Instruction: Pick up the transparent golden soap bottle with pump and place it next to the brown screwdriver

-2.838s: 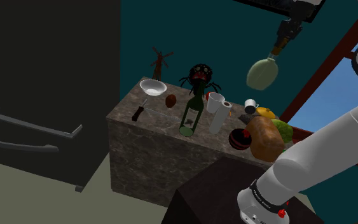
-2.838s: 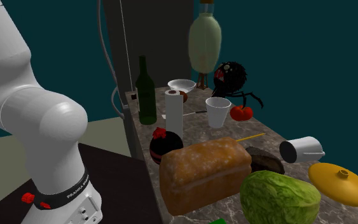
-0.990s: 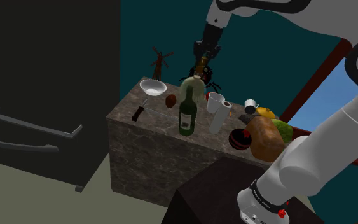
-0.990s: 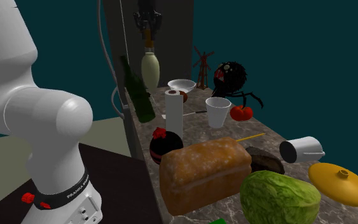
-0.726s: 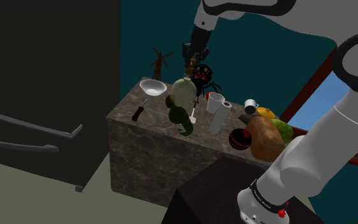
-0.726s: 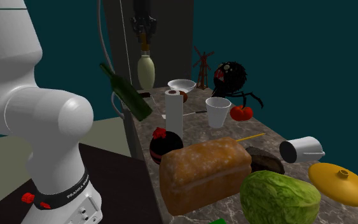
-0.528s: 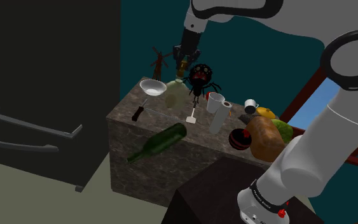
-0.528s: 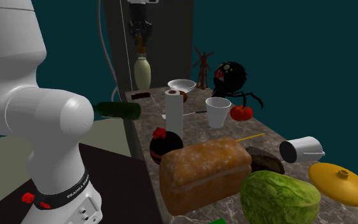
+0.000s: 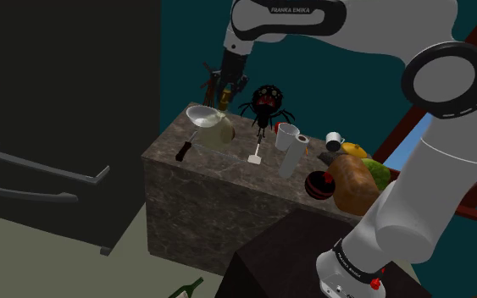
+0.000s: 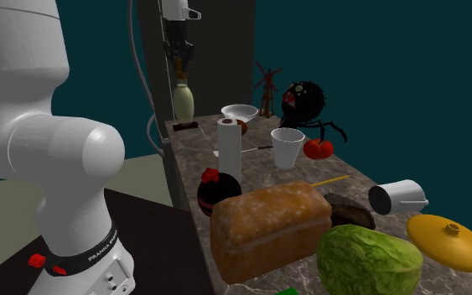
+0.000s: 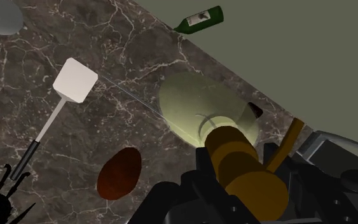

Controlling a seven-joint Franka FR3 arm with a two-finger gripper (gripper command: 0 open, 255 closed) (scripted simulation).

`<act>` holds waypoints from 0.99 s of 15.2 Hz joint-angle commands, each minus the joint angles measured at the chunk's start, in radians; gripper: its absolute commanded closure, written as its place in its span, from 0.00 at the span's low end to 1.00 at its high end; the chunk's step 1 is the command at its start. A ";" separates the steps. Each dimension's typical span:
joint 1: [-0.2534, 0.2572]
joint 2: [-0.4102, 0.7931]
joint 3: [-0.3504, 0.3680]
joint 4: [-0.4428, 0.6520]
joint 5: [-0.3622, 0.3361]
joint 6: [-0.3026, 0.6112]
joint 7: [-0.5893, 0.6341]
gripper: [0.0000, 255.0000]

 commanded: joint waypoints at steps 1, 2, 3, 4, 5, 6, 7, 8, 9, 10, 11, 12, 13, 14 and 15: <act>0.001 0.003 0.001 -0.024 0.000 0.029 0.001 1.00; 0.001 0.004 0.001 -0.036 0.000 0.042 0.000 1.00; 0.001 0.006 0.001 -0.048 0.001 0.055 0.000 1.00; 0.001 0.007 0.001 -0.060 0.001 0.068 -0.001 1.00; 0.001 0.009 0.001 -0.071 0.001 0.081 -0.001 1.00; 0.001 0.010 0.001 -0.082 0.001 0.094 -0.002 1.00; 0.001 0.012 0.001 -0.093 0.002 0.107 -0.002 1.00; 0.001 0.015 0.001 -0.103 0.002 0.119 -0.003 1.00; 0.001 0.017 0.001 -0.113 0.002 0.132 -0.003 1.00; 0.001 0.020 0.001 -0.123 0.002 0.145 -0.004 1.00; 0.001 0.023 0.001 -0.133 0.003 0.157 -0.004 1.00; 0.001 0.026 0.001 -0.143 0.003 0.170 -0.005 1.00; 0.001 0.028 0.001 -0.150 0.003 0.179 -0.005 1.00; 0.001 0.028 0.001 -0.150 0.003 0.179 -0.005 1.00; 0.001 0.028 0.001 -0.150 0.003 0.179 -0.005 1.00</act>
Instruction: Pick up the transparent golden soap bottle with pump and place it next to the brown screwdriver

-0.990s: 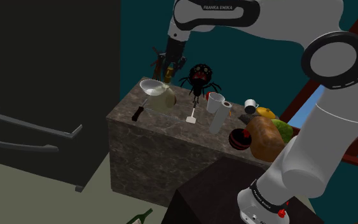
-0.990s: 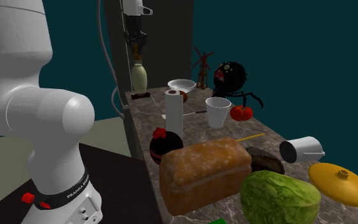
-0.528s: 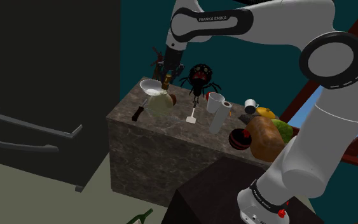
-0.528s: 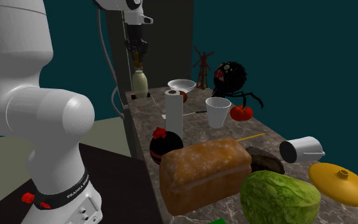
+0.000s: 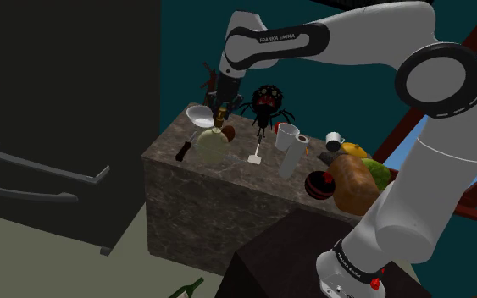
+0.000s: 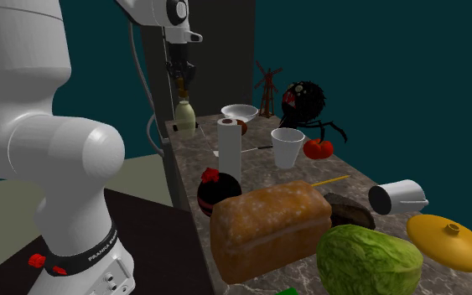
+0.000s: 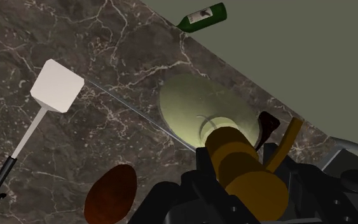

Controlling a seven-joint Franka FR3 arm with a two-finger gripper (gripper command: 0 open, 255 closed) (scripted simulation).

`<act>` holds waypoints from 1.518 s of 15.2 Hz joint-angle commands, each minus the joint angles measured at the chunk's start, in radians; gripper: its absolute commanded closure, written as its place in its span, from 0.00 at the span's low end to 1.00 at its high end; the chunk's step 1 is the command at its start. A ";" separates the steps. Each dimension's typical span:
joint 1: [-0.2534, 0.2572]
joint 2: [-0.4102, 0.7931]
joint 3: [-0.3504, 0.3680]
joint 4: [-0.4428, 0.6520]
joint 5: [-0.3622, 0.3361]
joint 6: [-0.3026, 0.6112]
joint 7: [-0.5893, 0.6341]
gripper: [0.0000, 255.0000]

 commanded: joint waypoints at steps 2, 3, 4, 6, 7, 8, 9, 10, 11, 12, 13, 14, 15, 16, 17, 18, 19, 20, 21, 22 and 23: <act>0.000 -0.001 0.000 -0.003 0.000 0.004 0.000 1.00; 0.000 -0.001 0.000 -0.003 0.000 0.004 0.000 1.00; 0.000 -0.001 0.000 -0.003 0.000 0.004 0.000 1.00; 0.000 -0.001 0.000 -0.003 0.000 0.004 0.000 0.00; 0.000 -0.001 0.000 -0.003 0.000 0.004 0.000 0.00; 0.000 -0.001 0.000 -0.003 0.000 0.004 0.000 0.00; 0.000 -0.001 0.000 -0.004 0.000 0.004 0.000 0.00; 0.000 -0.001 0.000 -0.003 0.000 0.004 0.000 0.00; 0.000 -0.001 0.000 -0.003 0.000 0.004 0.000 0.00; -0.001 -0.009 -0.001 0.019 -0.001 -0.027 0.000 0.00; -0.001 -0.017 -0.001 0.043 -0.001 -0.059 0.001 0.00; -0.002 -0.023 -0.002 0.069 -0.002 -0.091 0.001 0.00; -0.002 -0.026 -0.002 0.091 -0.002 -0.116 0.002 0.00; -0.002 -0.026 -0.002 0.091 -0.002 -0.116 0.002 0.00; -0.002 -0.027 -0.002 0.090 -0.002 -0.116 0.002 0.00; -0.002 -0.026 -0.002 0.091 -0.002 -0.116 0.002 0.00; -0.002 -0.026 -0.002 0.091 -0.002 -0.116 0.002 0.00; -0.002 -0.026 -0.002 0.091 -0.002 -0.116 0.002 0.00; -0.002 -0.026 -0.002 0.091 -0.002 -0.116 0.002 0.00; -0.002 -0.026 -0.002 0.091 -0.002 -0.116 0.002 0.00; -0.002 -0.026 -0.002 0.091 -0.002 -0.116 0.002 0.00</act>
